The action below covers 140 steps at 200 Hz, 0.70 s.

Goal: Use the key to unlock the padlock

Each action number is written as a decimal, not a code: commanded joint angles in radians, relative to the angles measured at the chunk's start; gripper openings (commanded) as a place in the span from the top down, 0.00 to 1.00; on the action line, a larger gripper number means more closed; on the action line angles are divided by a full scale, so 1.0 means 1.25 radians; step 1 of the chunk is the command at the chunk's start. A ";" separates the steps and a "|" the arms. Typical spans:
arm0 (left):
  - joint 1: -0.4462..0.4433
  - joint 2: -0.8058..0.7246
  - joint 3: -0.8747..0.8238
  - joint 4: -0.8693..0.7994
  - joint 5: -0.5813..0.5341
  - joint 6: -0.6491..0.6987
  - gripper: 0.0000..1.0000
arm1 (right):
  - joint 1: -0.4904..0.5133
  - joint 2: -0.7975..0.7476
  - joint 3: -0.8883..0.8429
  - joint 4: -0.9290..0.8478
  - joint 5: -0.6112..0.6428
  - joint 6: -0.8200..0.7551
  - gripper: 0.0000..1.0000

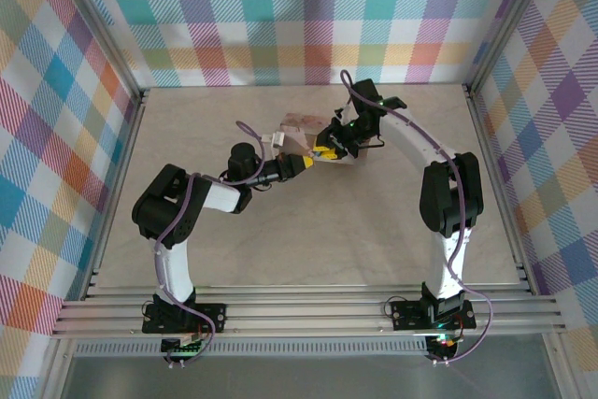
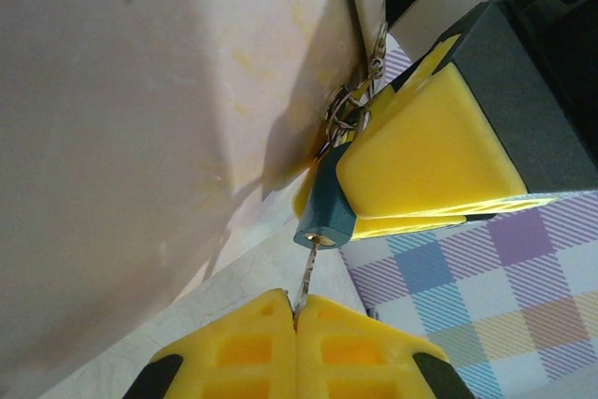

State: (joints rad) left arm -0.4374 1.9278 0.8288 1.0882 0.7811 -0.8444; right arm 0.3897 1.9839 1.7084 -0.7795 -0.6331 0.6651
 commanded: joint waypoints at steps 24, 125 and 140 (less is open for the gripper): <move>-0.026 -0.124 0.025 -0.029 -0.094 0.177 1.00 | 0.032 0.004 0.021 -0.084 -0.109 -0.041 1.00; -0.009 -0.060 0.040 0.147 -0.068 -0.114 1.00 | 0.032 -0.008 -0.020 -0.047 -0.113 -0.026 1.00; -0.008 -0.039 0.046 0.186 -0.065 -0.135 1.00 | 0.032 -0.012 -0.029 -0.048 -0.109 -0.030 1.00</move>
State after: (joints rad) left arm -0.4545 1.8603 0.8238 1.0130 0.7177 -0.8734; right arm 0.3897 1.9850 1.7134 -0.7902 -0.6888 0.6468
